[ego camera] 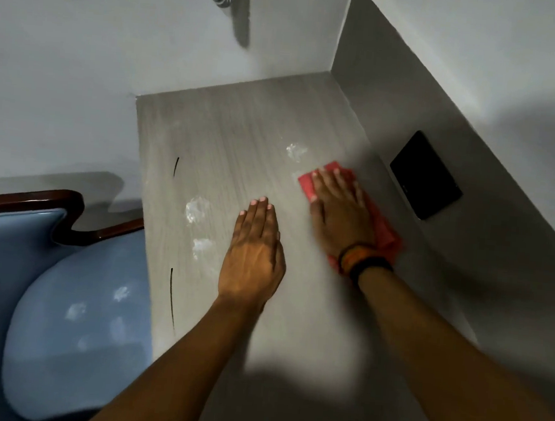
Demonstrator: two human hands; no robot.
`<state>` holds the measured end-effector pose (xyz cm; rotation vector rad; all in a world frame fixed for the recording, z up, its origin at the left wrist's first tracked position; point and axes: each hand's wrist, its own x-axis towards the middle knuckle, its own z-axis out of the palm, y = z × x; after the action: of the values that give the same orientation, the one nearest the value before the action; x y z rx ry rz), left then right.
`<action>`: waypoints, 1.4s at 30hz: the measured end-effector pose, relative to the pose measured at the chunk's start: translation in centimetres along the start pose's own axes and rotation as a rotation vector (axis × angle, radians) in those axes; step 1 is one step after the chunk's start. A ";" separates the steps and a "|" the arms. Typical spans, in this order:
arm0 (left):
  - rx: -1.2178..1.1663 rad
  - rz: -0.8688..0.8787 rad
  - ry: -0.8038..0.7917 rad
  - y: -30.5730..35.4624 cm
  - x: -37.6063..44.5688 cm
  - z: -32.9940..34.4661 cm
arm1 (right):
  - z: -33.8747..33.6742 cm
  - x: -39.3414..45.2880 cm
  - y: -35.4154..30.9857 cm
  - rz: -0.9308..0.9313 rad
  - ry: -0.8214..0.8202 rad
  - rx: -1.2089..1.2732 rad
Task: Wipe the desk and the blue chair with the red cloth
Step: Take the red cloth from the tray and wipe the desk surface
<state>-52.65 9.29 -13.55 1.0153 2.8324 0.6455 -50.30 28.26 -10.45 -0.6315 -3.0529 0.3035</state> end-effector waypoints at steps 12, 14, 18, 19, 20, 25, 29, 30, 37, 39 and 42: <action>0.006 -0.028 -0.022 0.1 0.0 -0.2 | 0.0 -1.8 2.7 0.137 0.053 0.028; 0.020 -0.025 -0.011 0.1 0.0 0.2 | 0.0 5.2 0.2 0.107 0.061 0.042; 0.027 -0.011 -0.015 -0.1 -0.1 -0.1 | 0.2 3.9 -3.4 -0.156 0.014 0.064; 0.028 -0.008 -0.011 -0.2 -0.2 -0.2 | 0.3 1.8 -2.8 -0.204 0.009 0.067; 0.030 -0.008 -0.003 -0.2 -0.1 -0.3 | 0.2 0.7 -1.9 -0.214 0.014 0.071; 0.044 -0.022 0.009 0.0 0.0 0.2 | -0.1 10.8 -1.1 -0.004 0.047 0.091; 0.017 -0.041 -0.049 0.2 0.1 -0.4 | 1.3 8.6 -4.7 -0.258 0.020 0.068; 0.016 -0.047 -0.055 0.3 0.1 -0.4 | 1.2 8.4 -4.4 -0.288 0.004 0.072; -0.001 -0.032 -0.029 -0.1 0.0 -0.4 | -0.2 16.9 -1.0 0.032 0.033 0.114; 0.000 -0.018 -0.027 -0.1 -0.2 -0.2 | 0.3 13.5 1.0 0.153 0.111 0.109; 0.001 0.007 -0.026 -0.2 -0.4 -0.2 | 0.3 4.3 4.5 0.273 0.121 0.116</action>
<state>-52.46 8.83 -13.48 1.0259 2.8085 0.6272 -52.48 33.93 -11.73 -1.0185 -2.8088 0.4246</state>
